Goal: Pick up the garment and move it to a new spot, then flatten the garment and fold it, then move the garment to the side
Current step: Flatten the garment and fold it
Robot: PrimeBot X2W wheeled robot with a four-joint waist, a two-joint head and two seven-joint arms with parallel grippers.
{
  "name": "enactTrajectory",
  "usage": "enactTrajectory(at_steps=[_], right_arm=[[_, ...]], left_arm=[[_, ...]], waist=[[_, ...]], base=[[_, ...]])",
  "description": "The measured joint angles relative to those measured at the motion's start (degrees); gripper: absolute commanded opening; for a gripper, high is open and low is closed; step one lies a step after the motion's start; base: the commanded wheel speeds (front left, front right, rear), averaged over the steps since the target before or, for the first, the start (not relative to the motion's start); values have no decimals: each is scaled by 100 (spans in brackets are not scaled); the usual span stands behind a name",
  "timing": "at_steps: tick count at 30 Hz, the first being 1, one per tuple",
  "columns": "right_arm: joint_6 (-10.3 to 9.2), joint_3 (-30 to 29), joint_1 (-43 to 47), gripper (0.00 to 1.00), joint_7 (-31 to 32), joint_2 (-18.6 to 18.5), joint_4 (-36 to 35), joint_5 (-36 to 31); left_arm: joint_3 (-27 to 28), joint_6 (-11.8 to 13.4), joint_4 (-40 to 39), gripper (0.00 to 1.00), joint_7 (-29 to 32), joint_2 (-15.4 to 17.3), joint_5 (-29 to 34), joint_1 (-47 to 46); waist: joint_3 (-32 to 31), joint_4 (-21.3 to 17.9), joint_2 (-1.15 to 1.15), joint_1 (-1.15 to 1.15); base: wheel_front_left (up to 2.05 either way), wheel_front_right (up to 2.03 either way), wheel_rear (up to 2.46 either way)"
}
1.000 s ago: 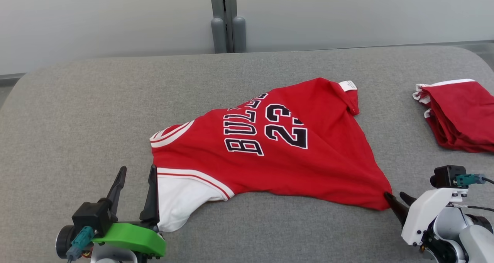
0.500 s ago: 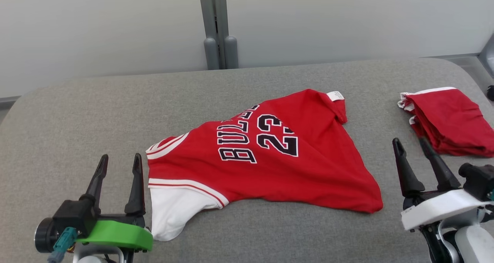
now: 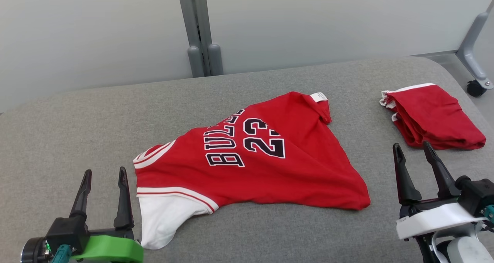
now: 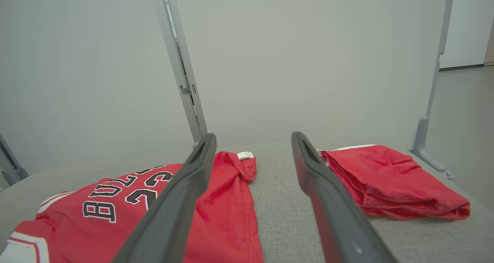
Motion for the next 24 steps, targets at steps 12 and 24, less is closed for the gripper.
enactTrajectory(at_steps=[12,24], right_arm=[[0,187,-3,100,0,-101,-76,-19],[0,280,-10,100,0,-164,37,-92]], left_arm=[[359,-374,120,100,0,-305,336,74],[545,-606,252,100,0,-510,550,65]], waist=[[28,75,0,0],[21,101,0,0]], base=[[0,0,0],[0,0,0]])
